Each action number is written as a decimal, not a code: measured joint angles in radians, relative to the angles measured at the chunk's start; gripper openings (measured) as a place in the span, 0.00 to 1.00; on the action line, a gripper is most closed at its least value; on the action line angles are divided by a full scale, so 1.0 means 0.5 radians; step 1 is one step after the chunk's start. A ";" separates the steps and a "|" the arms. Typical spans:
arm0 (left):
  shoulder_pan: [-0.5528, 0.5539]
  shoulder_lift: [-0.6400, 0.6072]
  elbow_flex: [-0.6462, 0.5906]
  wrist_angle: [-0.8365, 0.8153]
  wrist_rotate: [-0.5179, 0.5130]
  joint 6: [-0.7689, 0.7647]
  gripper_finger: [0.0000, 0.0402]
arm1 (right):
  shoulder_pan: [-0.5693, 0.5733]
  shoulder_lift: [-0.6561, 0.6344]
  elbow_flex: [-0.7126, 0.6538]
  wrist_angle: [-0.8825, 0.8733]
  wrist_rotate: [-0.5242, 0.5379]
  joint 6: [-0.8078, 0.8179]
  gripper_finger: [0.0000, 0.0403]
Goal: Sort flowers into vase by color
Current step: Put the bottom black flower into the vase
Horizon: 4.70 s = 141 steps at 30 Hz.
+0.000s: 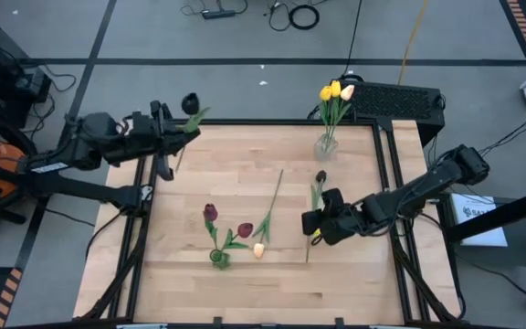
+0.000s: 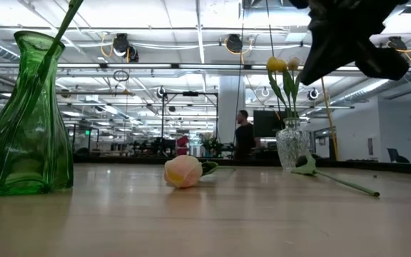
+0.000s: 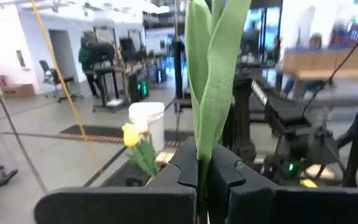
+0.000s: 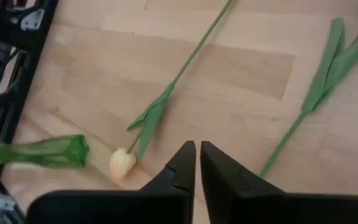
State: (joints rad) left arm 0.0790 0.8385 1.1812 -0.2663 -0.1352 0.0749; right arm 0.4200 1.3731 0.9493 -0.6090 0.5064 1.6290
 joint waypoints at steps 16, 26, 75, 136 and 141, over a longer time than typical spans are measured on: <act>-1.136 0.068 -0.597 1.546 -1.011 0.216 0.01 | 0.184 -0.183 0.014 -0.099 -0.030 -0.585 0.00; -1.749 0.674 -0.376 2.079 -1.640 0.695 0.01 | 0.212 -0.220 0.015 -0.230 -0.042 -0.771 0.00; -1.804 1.376 -1.101 3.632 -1.647 0.971 0.03 | 0.224 -0.219 0.015 -0.195 -0.346 -0.874 0.00; -1.844 1.558 -1.360 3.533 -1.826 0.279 0.03 | 0.014 -0.218 0.015 -0.077 -0.333 -0.897 0.00; -1.849 1.558 -1.358 3.607 -1.826 0.213 0.03 | 0.009 -0.218 0.015 -0.018 -0.334 -0.897 0.00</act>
State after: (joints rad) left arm -0.8453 1.6173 0.5022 1.5370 -1.0483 0.1813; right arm 0.4247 1.2640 0.9565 -0.6181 0.3393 1.1805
